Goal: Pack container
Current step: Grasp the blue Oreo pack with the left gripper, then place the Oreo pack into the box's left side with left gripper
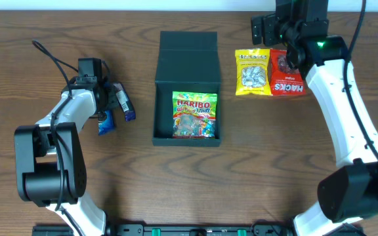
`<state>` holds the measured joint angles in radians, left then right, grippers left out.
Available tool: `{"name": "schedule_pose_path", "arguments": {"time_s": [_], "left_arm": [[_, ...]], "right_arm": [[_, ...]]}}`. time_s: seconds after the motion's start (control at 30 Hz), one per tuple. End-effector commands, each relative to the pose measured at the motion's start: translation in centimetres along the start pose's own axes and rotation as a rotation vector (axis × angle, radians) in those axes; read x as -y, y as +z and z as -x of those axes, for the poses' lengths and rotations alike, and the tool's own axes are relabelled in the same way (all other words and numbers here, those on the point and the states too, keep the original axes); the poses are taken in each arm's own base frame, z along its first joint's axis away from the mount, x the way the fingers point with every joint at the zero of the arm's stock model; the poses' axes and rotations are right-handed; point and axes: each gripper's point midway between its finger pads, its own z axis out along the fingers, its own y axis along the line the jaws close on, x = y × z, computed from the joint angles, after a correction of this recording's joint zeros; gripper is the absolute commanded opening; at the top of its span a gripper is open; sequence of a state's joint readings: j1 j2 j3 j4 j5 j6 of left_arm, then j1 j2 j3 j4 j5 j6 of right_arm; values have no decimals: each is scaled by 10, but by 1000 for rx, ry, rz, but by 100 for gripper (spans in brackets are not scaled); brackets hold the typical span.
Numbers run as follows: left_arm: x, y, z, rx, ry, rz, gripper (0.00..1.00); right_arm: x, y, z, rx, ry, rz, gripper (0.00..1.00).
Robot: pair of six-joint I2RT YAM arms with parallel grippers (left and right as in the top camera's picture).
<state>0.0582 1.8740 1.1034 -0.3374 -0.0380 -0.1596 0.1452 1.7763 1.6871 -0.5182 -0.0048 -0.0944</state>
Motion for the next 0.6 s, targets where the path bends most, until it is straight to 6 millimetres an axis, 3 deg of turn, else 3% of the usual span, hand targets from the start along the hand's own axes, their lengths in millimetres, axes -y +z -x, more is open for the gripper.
{"name": "schedule_pose_path", "arguments": {"time_s": [0.0,0.3,0.47,0.57], "left_arm": [[0,-11,23,49,-10,5,25],[18,-68,68,141,8,-29,18],[55,-102,80,206,70,-83,18],[86,-122,77,215,125,-123,19]], "right_arm": [[7,-5,7,17,37,-19,99],[48,-8,2,17,213,-145,99],[68,-10,-1,18,262,-176,99],[73,-10,-2,18,268,-185,99]]}}
